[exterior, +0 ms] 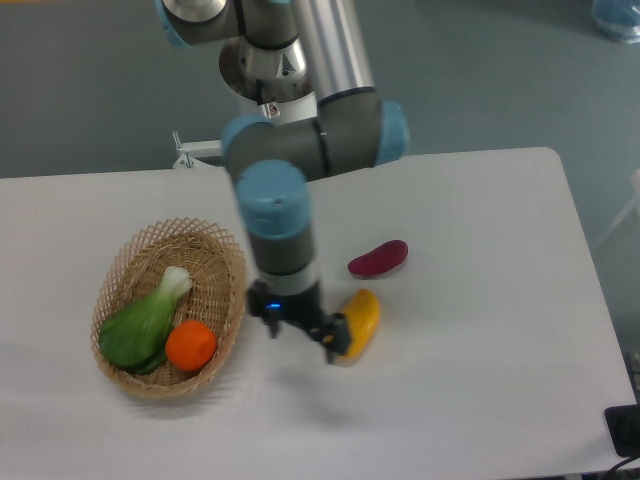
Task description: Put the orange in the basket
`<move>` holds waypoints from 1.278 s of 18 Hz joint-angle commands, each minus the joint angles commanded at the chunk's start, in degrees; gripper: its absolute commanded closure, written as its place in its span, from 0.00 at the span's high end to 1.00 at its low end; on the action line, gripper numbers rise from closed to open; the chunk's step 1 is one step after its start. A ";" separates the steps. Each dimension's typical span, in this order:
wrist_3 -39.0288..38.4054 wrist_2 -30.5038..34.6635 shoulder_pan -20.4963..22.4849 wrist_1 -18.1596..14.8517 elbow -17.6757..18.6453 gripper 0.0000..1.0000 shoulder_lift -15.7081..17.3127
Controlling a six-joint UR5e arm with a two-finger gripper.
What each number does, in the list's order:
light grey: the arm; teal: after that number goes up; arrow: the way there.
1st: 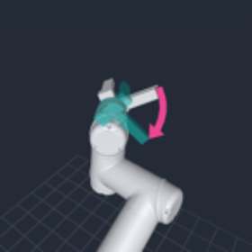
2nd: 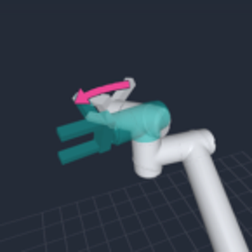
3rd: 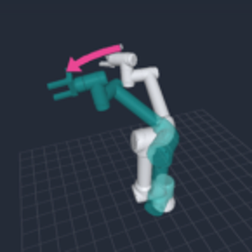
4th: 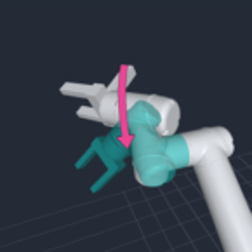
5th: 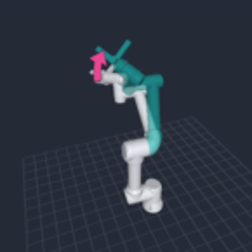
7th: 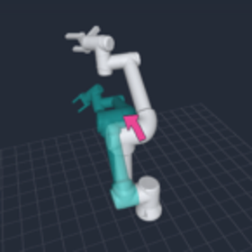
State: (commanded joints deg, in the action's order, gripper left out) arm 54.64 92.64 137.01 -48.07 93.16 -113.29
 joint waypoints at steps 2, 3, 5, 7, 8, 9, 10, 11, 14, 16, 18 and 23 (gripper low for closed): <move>4.84 -0.17 2.81 -1.05 -0.79 1.00 0.09; 6.86 -0.44 4.22 -2.01 -1.23 1.00 0.09; 10.55 -0.88 6.77 -4.47 -2.28 1.00 0.18; 15.03 -2.45 9.84 -8.07 -3.94 1.00 0.18; 16.88 -3.16 11.08 -9.57 -4.56 1.00 0.18; 19.34 -4.30 12.83 -11.50 -5.61 1.00 0.09; 20.75 -4.92 13.89 -12.73 -6.41 1.00 -0.08; 21.99 -5.18 14.60 -13.70 -7.11 1.00 -0.26; 22.61 -5.19 15.31 -13.98 -8.96 1.00 -1.66; 22.61 -5.19 15.84 -13.98 -9.40 1.00 -2.28; 22.61 -5.27 15.84 -13.98 -9.32 1.00 -2.28; 22.70 -5.19 15.92 -13.28 -8.97 1.00 -2.28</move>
State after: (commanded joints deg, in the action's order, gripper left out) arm 77.34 87.45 152.93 -61.35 84.20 -115.58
